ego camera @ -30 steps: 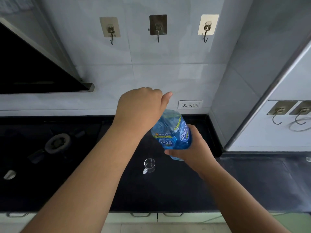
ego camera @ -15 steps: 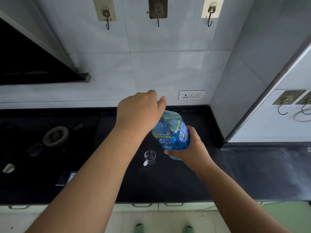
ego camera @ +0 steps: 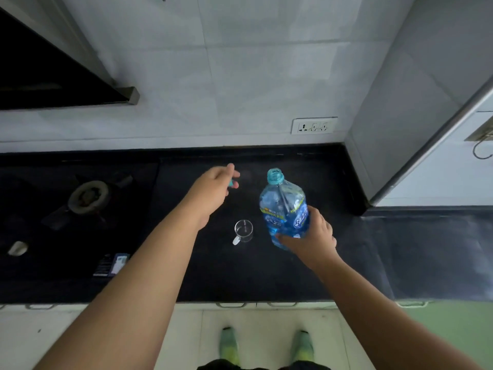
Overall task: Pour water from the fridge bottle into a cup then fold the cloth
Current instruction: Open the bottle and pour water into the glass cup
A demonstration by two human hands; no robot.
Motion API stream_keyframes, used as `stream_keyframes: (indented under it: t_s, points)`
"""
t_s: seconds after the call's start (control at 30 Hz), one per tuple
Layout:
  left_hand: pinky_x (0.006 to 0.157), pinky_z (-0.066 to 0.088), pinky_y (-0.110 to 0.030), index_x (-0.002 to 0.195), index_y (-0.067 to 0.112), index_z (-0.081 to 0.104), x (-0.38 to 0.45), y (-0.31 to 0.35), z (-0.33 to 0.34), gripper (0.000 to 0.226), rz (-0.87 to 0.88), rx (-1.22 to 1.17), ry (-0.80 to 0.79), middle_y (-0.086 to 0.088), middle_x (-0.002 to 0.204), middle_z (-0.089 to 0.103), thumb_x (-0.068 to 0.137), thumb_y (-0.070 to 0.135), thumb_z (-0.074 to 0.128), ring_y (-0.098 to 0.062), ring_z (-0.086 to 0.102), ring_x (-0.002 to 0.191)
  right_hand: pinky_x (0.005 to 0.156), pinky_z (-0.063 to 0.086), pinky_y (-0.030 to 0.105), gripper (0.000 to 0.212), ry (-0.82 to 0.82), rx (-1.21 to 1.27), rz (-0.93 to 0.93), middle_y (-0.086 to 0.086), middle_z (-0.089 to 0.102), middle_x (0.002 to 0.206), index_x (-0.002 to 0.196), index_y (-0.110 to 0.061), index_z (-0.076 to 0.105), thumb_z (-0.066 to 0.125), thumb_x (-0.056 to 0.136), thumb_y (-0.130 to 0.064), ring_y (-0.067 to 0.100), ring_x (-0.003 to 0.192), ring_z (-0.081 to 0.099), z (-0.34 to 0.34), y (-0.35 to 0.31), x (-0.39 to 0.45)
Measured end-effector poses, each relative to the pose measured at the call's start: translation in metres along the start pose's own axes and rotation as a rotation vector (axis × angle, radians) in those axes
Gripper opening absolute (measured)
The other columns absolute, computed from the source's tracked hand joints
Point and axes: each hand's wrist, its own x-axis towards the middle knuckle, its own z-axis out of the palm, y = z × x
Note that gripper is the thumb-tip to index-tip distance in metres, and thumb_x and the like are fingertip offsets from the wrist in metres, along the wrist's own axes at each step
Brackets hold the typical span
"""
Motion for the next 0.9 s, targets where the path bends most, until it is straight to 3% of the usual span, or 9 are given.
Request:
stream_keyframes:
  t_s: [0.1, 0.17, 0.27, 0.4, 0.53, 0.67, 0.77, 0.83, 0.9]
  points:
    - [0.092, 0.055, -0.03, 0.113, 0.028, 0.075, 0.013, -0.048, 0.004, 0.016, -0.048, -0.048, 0.003, 0.008, 0.112, 0.075, 0.102, 0.036, 0.065, -0.013, 0.07, 0.107, 0.112, 0.042, 0.054, 0.097, -0.024, 0.038, 0.086, -0.01, 0.06, 0.13, 0.137, -0.03, 0.047, 0.095, 0.055, -0.05, 0.025, 0.131, 0.049, 0.011, 0.01, 0.01]
    - [0.097, 0.057, -0.03, 0.117, 0.026, 0.074, 0.016, -0.075, 0.009, 0.021, -0.096, -0.106, 0.0, 0.006, 0.112, 0.076, 0.096, 0.029, 0.075, -0.013, 0.072, 0.107, 0.101, 0.055, 0.051, 0.1, -0.017, 0.106, 0.135, -0.011, 0.065, 0.122, 0.131, -0.032, 0.049, 0.096, 0.044, -0.052, 0.023, 0.12, 0.061, 0.019, 0.019, 0.018]
    - [0.097, 0.058, -0.031, 0.116, 0.029, 0.074, 0.021, -0.108, 0.015, 0.031, -0.161, -0.07, 0.017, 0.009, 0.111, 0.075, 0.087, 0.031, 0.084, -0.009, 0.072, 0.1, 0.091, 0.062, 0.047, 0.095, -0.031, 0.132, 0.17, -0.009, 0.068, 0.121, 0.132, -0.03, 0.05, 0.101, 0.052, -0.035, 0.019, 0.109, 0.067, 0.032, 0.029, 0.028]
    - [0.078, 0.049, -0.019, 0.118, 0.028, 0.071, 0.031, -0.148, 0.019, 0.034, -0.176, 0.09, 0.091, 0.015, 0.11, 0.069, 0.086, 0.025, 0.085, -0.002, 0.065, 0.099, 0.089, 0.058, 0.038, 0.088, -0.032, 0.099, 0.194, -0.008, 0.068, 0.123, 0.133, -0.028, 0.051, 0.1, 0.06, -0.025, 0.018, 0.109, 0.067, 0.048, 0.04, 0.039]
    - [0.09, 0.053, -0.028, 0.125, 0.023, 0.07, 0.044, -0.185, 0.027, 0.036, -0.162, 0.29, 0.071, 0.008, 0.121, 0.069, 0.091, 0.023, 0.08, -0.012, 0.066, 0.113, 0.087, 0.051, 0.033, 0.085, -0.036, 0.109, 0.242, -0.006, 0.067, 0.124, 0.136, -0.024, 0.051, 0.097, 0.064, -0.018, 0.02, 0.113, 0.066, 0.06, 0.053, 0.042]
    - [0.08, 0.055, -0.026, 0.128, 0.035, 0.063, 0.058, -0.205, 0.038, 0.036, -0.137, 0.512, 0.053, 0.008, 0.128, 0.064, 0.095, 0.025, 0.074, -0.012, 0.063, 0.109, 0.087, 0.048, 0.03, 0.09, -0.037, 0.18, 0.257, -0.005, 0.065, 0.13, 0.141, -0.026, 0.046, 0.096, 0.067, -0.017, 0.019, 0.117, 0.064, 0.065, 0.059, 0.041]
    - [0.091, 0.06, -0.044, 0.134, 0.037, 0.06, 0.062, -0.21, 0.045, 0.042, -0.158, 0.622, 0.04, 0.005, 0.13, 0.062, 0.096, 0.022, 0.071, -0.021, 0.063, 0.115, 0.096, 0.05, 0.031, 0.11, -0.042, 0.241, 0.218, -0.004, 0.057, 0.141, 0.152, -0.025, 0.034, 0.099, 0.064, -0.018, 0.016, 0.125, 0.059, 0.064, 0.063, 0.04]
    - [0.097, 0.057, -0.044, 0.139, 0.033, 0.058, 0.058, -0.209, 0.049, 0.049, -0.125, 0.677, 0.041, 0.005, 0.138, 0.06, 0.095, 0.016, 0.07, -0.024, 0.056, 0.128, 0.112, 0.049, 0.04, 0.131, -0.03, 0.261, 0.174, -0.006, 0.048, 0.154, 0.159, -0.036, 0.019, 0.103, 0.058, -0.029, 0.014, 0.138, 0.052, 0.061, 0.065, 0.037]
    - [0.091, 0.054, -0.038, 0.134, 0.03, 0.062, 0.05, -0.207, 0.054, 0.045, -0.052, 0.688, 0.117, 0.005, 0.136, 0.06, 0.092, 0.016, 0.071, -0.023, 0.055, 0.125, 0.116, 0.047, 0.045, 0.136, -0.017, 0.258, 0.136, -0.01, 0.043, 0.159, 0.156, -0.049, 0.014, 0.1, 0.052, -0.046, 0.014, 0.142, 0.05, 0.058, 0.065, 0.035]
